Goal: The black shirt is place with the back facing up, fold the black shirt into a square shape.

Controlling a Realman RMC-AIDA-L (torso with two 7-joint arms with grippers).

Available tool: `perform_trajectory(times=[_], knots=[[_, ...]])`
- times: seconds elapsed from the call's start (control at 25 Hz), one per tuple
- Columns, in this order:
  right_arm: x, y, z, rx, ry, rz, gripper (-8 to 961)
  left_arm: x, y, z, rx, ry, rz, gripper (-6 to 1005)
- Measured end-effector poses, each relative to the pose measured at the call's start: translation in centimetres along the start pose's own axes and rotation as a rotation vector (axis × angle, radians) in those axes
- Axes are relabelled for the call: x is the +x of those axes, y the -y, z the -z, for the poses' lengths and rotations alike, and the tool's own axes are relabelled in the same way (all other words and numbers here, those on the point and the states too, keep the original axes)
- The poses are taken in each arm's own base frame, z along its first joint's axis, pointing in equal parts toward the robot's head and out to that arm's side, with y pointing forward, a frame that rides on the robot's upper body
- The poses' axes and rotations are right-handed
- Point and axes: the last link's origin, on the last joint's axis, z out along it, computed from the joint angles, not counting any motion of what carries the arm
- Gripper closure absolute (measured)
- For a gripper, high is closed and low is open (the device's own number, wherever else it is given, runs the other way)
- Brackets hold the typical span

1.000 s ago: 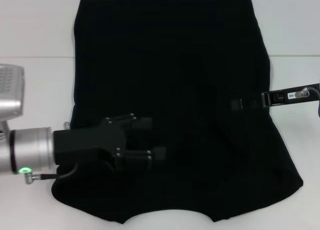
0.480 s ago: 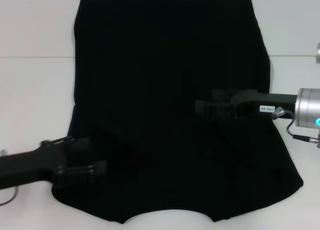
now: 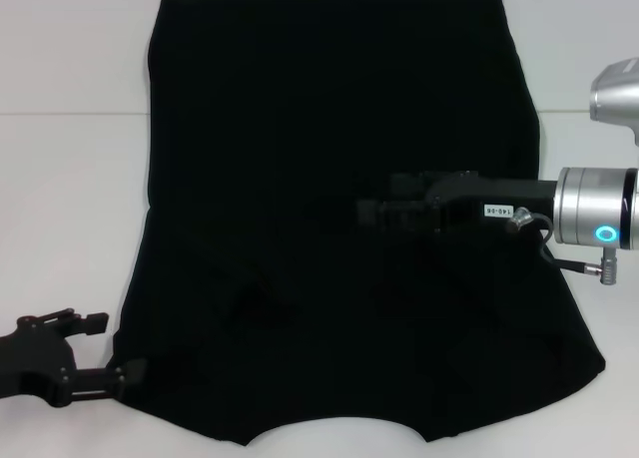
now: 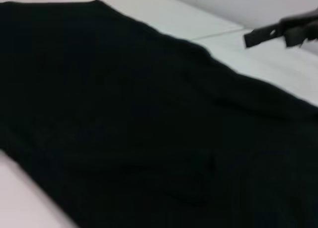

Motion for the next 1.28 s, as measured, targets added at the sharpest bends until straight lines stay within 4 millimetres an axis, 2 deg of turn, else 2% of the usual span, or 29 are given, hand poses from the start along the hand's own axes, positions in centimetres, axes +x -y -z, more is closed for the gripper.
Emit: perform_trajectory(times=[0.52,0.92,1.28], knots=[[-0.6,0.0,0.1,-0.003,0.045,-0.018,24,-0.4,0.6,-2.2,0.030,0.026,-0.028,109],[-1.0,0.1,0.3,-0.001,0.046,-0.007,30,-0.7,1.0,-2.4,0.052,0.049,-0.009,114],[-1.0,0.2,0.5,-0.002,0.045,-0.002,31,-1.0,0.9,-2.6,0.046,0.076,0.009,440]])
